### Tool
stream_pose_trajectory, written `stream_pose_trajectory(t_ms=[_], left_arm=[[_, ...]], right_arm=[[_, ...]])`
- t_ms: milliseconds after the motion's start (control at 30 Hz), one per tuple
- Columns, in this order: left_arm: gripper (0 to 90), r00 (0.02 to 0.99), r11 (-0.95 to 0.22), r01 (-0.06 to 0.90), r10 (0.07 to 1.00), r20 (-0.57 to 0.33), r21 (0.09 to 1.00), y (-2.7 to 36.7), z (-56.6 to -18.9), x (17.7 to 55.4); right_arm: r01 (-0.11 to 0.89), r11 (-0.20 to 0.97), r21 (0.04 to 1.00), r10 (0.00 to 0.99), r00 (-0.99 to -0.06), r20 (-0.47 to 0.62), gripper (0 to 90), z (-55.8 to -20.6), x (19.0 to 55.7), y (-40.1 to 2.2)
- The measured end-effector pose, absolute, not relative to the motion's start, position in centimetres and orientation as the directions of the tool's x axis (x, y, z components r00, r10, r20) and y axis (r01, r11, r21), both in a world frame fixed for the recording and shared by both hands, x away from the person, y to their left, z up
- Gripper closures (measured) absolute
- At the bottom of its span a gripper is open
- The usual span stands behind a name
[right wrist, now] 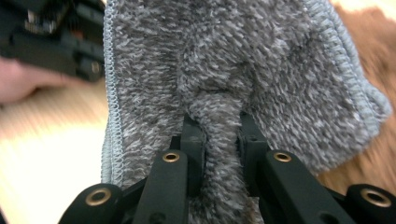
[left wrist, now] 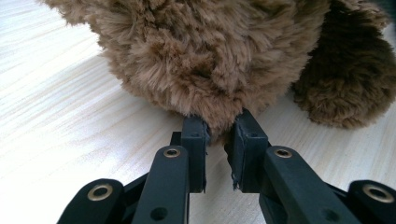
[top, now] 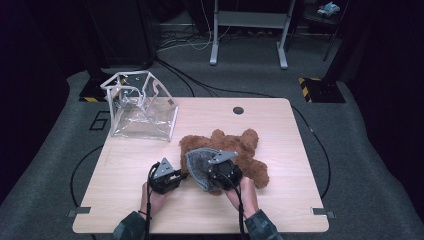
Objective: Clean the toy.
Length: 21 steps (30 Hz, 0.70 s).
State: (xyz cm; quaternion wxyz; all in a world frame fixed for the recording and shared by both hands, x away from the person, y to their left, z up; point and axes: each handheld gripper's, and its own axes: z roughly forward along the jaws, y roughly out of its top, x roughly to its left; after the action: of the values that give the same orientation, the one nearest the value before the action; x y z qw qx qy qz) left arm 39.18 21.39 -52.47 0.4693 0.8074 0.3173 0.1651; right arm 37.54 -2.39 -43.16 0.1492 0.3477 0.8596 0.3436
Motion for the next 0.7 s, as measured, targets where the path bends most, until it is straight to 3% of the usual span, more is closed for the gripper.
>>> stream_pose_trajectory(t_ms=[467, 700], left_arm=[[77.4, 0.741, -0.352, 0.352, 0.671, -0.028, 0.867, 21.4, -52.5, 39.2], [77.3, 0.743, -0.35, 0.356, 0.669, -0.036, 0.866, 21.5, -52.5, 39.2]], right_arm=[[0.571, 0.58, 0.581, 0.668, -0.742, 0.062, 77.3, -48.6, 39.1, 0.5], [0.56, 0.539, 0.629, 0.66, -0.745, 0.097, 77.2, -46.5, 38.3, -1.7]])
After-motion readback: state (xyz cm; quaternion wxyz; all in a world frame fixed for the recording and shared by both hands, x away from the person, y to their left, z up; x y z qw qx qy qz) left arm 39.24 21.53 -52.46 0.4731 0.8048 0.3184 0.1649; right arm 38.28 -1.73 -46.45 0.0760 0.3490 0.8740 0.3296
